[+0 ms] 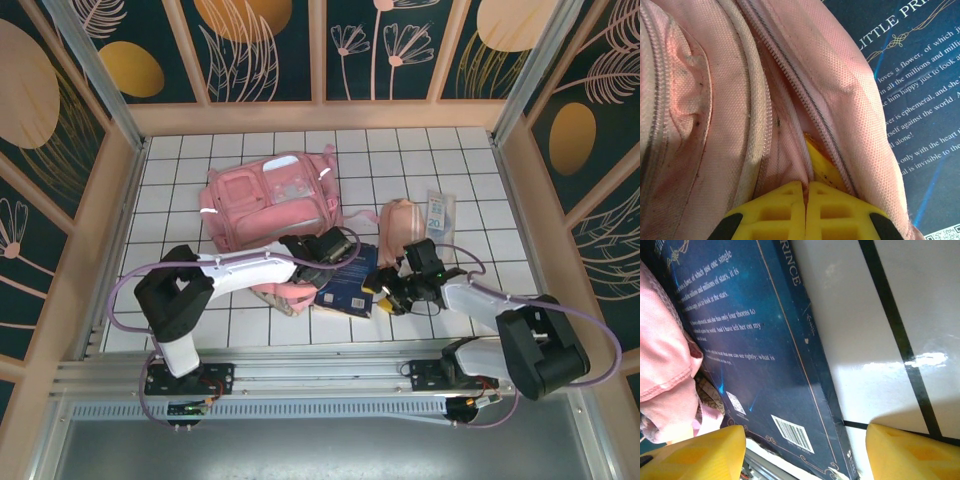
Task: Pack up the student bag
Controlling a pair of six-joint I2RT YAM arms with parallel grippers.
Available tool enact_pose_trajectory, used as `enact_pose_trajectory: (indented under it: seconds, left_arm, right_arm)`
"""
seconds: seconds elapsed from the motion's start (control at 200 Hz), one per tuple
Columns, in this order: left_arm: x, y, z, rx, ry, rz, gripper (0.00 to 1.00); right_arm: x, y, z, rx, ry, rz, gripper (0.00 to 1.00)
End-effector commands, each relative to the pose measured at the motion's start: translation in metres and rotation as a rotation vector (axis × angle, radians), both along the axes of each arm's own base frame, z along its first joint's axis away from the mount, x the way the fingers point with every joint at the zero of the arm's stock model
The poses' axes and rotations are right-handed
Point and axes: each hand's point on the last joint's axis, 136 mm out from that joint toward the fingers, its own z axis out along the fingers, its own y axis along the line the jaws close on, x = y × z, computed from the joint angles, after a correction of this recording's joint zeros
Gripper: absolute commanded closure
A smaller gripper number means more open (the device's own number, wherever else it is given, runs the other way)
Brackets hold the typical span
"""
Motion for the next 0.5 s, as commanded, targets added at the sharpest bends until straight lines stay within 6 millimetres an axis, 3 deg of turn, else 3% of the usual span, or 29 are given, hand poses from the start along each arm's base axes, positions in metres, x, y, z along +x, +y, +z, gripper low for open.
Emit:
enact_pose_trajectory:
  seconds: [0.0,0.495]
  left_arm:
    - [-0.027,0.013,-0.037,0.042,0.155,-0.008,1.0]
    - [-0.041,0.005,-0.05,-0.007,0.233,-0.02,1.0]
  right_arm:
    - [0.046,0.048,0.033,0.18,-0.331,0.099,0.35]
    - [0.065,0.084,0.082,0.318,-0.499,0.128,0.37]
